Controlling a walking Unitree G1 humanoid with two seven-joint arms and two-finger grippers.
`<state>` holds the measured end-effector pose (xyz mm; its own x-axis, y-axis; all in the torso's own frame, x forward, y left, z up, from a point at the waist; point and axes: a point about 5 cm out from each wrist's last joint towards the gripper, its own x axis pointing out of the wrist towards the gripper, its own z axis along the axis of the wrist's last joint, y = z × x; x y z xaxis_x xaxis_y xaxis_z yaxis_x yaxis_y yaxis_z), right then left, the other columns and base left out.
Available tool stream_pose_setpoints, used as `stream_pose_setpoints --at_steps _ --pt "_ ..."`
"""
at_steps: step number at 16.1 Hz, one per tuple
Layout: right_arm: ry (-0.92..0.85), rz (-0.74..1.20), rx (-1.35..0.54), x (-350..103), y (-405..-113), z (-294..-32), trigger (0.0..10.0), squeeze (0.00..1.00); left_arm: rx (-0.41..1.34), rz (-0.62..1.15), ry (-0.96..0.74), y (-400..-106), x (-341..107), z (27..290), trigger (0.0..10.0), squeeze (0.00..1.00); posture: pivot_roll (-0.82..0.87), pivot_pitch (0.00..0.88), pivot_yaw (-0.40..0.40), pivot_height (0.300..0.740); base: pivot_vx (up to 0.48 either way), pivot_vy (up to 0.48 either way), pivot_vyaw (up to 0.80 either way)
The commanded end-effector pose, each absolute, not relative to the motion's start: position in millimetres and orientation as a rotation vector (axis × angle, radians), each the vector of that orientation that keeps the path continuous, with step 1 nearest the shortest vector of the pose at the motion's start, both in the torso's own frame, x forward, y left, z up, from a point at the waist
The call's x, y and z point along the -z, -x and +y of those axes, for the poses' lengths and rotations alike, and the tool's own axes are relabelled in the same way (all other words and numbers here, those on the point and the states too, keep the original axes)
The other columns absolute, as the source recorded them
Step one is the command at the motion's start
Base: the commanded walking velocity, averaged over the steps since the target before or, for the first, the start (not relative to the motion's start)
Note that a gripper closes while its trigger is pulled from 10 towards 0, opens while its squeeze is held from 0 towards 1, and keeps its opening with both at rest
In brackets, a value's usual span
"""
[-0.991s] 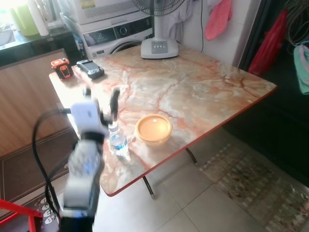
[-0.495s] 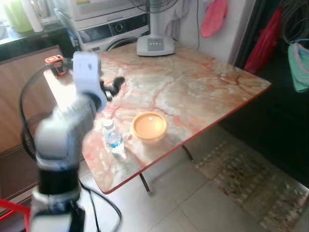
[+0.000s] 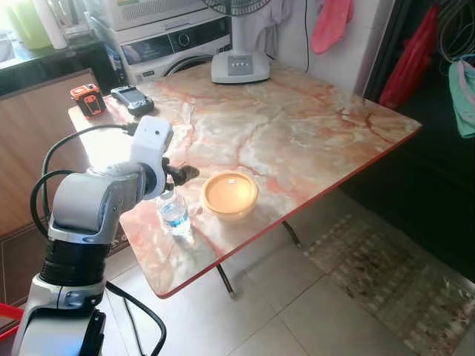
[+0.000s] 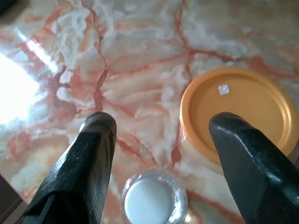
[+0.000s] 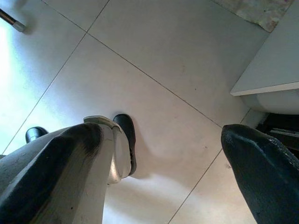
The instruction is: Restocking fridge
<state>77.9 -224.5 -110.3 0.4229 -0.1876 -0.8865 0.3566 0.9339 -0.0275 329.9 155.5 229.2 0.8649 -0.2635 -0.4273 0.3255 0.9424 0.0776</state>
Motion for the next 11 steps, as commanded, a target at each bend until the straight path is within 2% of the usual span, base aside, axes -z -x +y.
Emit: stream_pose_setpoints --at_steps 1,11 --pt "-0.191 1.137 0.33 114.6 -65.7 -216.8 10.0 0.0 0.291 0.461 -0.163 -328.0 -228.7 160.5 10.0 0.0 0.08 0.0 0.07 0.74 0.0 0.0 0.0" --pt "-0.16 1.15 0.287 114.1 -66.1 -219.8 10.0 0.0 0.263 0.508 -0.095 -311.8 -217.4 171.9 10.0 0.0 0.11 0.0 0.034 0.74 0.0 0.0 0.0"
